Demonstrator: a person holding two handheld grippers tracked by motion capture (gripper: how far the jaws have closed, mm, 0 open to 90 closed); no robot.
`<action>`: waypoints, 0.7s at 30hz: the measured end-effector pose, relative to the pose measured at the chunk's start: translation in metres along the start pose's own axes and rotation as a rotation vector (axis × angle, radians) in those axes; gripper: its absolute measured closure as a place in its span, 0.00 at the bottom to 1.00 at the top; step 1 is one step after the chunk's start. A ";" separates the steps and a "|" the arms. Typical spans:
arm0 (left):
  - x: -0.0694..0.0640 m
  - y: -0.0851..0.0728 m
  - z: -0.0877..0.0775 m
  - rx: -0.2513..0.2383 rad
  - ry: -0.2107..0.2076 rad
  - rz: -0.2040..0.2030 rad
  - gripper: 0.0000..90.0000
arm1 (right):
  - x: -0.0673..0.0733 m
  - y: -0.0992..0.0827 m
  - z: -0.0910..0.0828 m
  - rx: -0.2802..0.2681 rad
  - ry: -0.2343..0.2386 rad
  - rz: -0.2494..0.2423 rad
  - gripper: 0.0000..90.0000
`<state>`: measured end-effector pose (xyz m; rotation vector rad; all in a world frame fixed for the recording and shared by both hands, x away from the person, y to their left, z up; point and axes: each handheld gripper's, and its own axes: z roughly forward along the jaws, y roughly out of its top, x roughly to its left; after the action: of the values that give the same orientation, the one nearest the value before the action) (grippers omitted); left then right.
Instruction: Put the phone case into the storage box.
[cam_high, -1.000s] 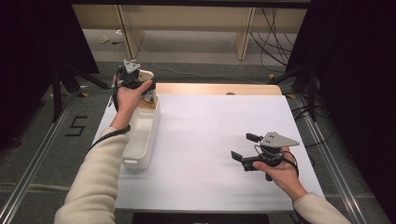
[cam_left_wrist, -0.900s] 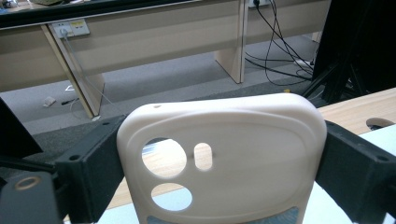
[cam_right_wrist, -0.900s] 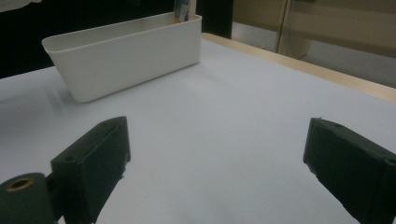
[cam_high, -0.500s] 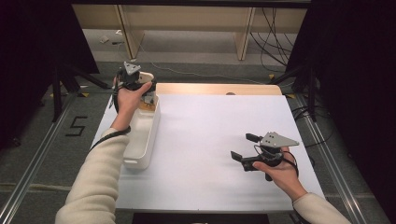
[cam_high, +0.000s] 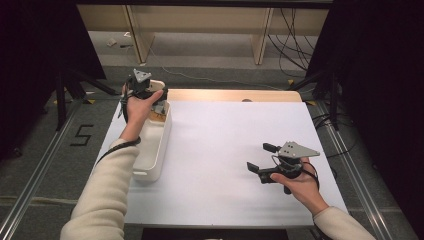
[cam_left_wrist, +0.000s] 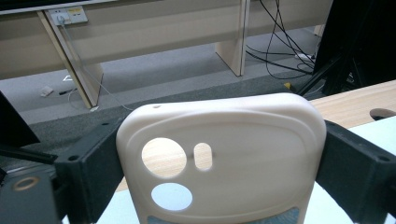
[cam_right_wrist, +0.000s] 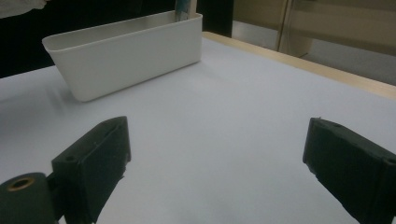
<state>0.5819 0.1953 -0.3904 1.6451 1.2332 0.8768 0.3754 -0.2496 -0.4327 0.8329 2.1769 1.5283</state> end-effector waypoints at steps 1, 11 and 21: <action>0.000 0.000 0.000 0.002 -0.002 0.001 0.10 | 0.000 0.000 0.000 0.003 -0.001 -0.001 0.10; 0.000 -0.005 0.003 0.016 -0.002 -0.006 0.10 | 0.000 0.000 0.000 0.005 0.000 0.000 0.10; 0.000 -0.008 0.006 0.026 -0.006 -0.010 0.10 | 0.000 0.000 0.000 0.005 0.002 0.000 0.10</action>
<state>0.5843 0.1949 -0.3999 1.6595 1.2518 0.8525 0.3758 -0.2497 -0.4332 0.8334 2.1828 1.5253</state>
